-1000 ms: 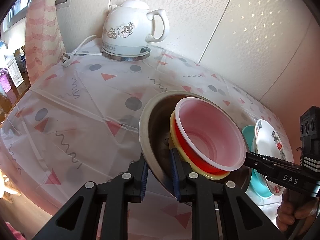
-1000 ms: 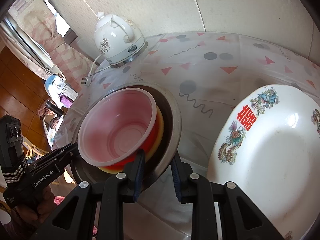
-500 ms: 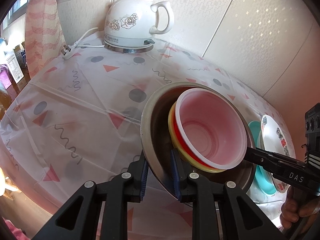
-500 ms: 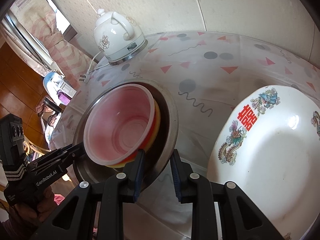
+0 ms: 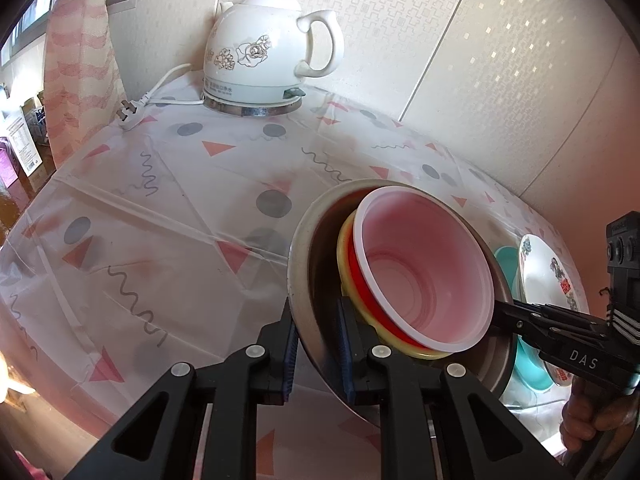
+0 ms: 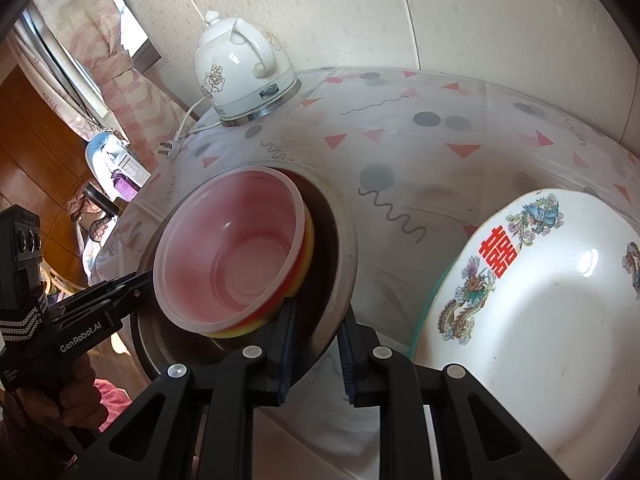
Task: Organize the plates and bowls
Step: 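Lift the nested steel bowl with both grippers and carry it over the plate stack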
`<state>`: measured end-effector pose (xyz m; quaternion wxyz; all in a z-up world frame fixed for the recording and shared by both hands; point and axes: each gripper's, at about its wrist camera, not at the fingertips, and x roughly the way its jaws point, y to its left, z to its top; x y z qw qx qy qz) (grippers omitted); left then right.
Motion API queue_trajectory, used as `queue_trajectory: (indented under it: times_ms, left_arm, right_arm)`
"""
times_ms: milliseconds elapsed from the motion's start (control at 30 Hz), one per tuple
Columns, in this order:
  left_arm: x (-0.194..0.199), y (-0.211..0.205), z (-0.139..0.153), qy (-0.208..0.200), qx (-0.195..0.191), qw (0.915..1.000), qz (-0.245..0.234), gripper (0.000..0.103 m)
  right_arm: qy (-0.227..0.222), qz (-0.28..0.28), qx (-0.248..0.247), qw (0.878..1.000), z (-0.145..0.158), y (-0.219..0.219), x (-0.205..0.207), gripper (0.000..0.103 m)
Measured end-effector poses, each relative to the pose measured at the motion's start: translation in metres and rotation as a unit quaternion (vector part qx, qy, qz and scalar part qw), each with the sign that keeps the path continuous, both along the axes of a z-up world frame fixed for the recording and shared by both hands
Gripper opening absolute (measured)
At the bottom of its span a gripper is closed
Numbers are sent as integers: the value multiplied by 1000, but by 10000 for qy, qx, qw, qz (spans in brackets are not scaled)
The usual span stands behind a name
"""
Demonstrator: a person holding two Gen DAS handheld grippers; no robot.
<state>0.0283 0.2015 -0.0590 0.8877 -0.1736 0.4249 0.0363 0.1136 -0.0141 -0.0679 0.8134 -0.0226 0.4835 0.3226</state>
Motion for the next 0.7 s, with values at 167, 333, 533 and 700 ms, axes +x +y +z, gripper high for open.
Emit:
queue_trajectory:
  times_ms: [167, 333, 533, 700]
  left_arm:
    - [-2, -8, 11, -124, 96, 9999, -59, 17]
    - [-2, -18, 26, -270, 157, 9994, -167, 17]
    - [1, -34, 39, -395, 203, 9984, -364, 17]
    - [5, -52, 48, -482, 235, 9970, -550, 18]
  right_arm:
    - [-114, -36, 78, 9999, 10, -7, -5, 20]
    - [-97, -143, 246, 9995, 20, -20, -6, 21]
    - [-131, -324, 385, 9986, 29, -40, -10, 21]
    - [-241, -496, 438, 9975, 39, -57, -13, 21]
